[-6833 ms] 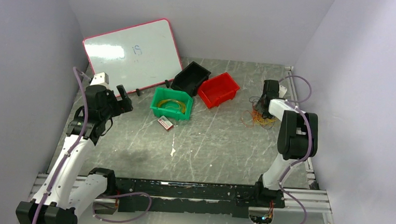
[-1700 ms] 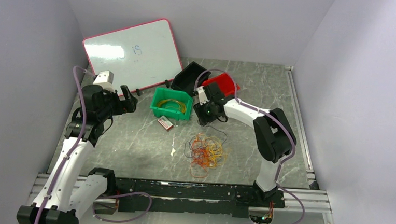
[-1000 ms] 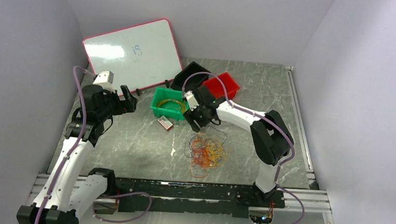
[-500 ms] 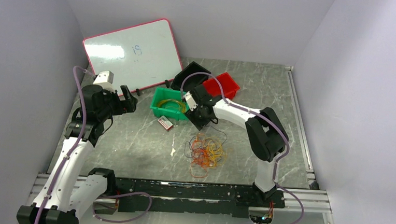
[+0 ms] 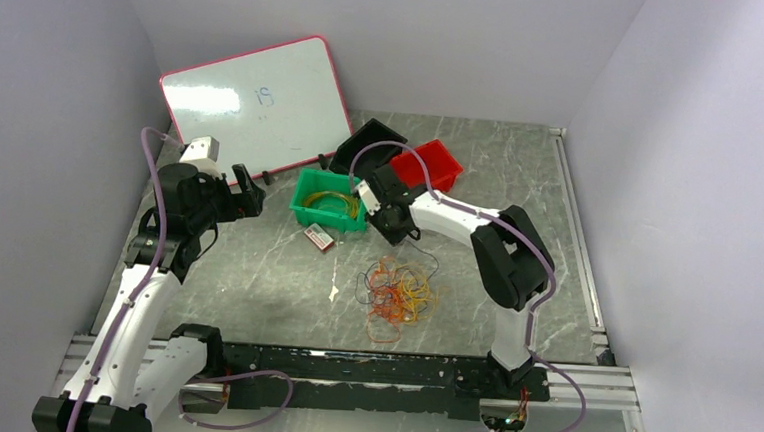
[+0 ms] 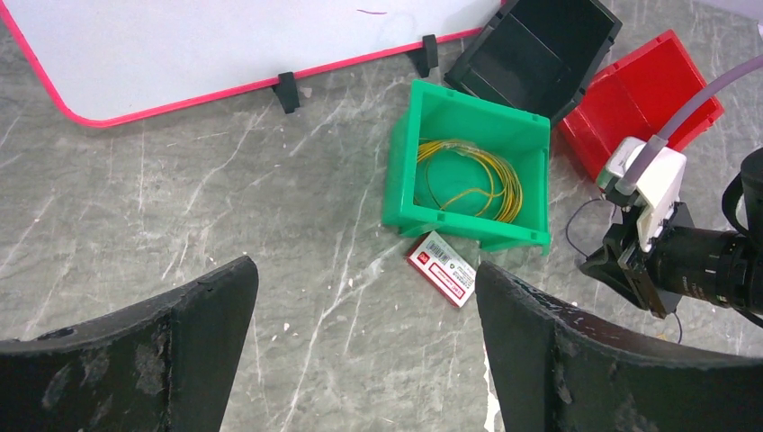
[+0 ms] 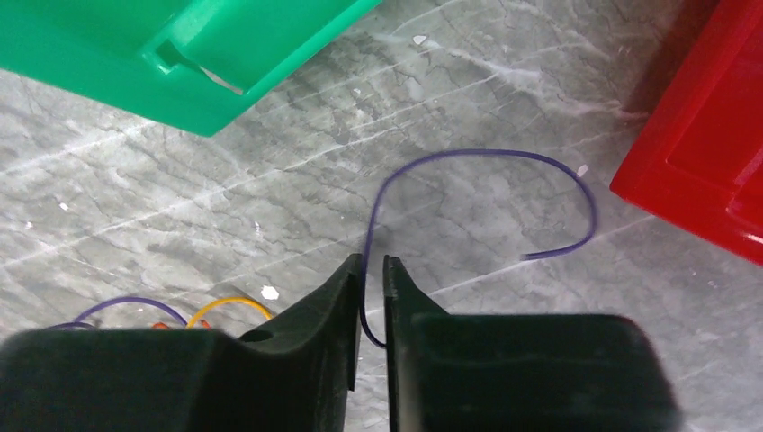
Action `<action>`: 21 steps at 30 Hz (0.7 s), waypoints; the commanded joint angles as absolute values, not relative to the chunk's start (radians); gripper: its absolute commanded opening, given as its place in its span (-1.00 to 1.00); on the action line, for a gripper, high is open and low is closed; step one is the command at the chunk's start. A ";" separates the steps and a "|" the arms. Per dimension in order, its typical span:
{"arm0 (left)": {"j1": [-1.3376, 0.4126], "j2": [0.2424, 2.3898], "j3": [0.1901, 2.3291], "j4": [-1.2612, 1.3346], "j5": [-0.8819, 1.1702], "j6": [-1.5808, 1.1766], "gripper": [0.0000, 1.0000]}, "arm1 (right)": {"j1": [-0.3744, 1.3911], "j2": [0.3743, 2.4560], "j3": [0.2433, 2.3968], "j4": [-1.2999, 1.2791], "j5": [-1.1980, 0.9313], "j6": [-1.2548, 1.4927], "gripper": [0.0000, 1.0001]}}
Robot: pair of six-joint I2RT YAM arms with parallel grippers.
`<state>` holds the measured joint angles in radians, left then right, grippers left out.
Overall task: Untangle the cables
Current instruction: Untie the cable.
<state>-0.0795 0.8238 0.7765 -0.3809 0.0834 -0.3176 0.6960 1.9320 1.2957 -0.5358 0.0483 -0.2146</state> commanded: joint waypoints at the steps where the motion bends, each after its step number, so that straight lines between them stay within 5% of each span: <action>1: -0.068 0.809 0.776 -0.356 0.092 -0.320 0.92 | 0.703 1.879 1.305 -0.520 0.069 -0.196 -0.75; 3: -0.069 0.802 0.775 -0.350 0.082 -0.329 0.99 | 0.703 1.842 1.303 -0.515 0.067 -0.186 -1.00; 21: -0.068 0.781 0.858 -0.297 0.190 -0.407 0.98 | 0.703 1.326 1.194 -0.279 0.167 0.112 -1.00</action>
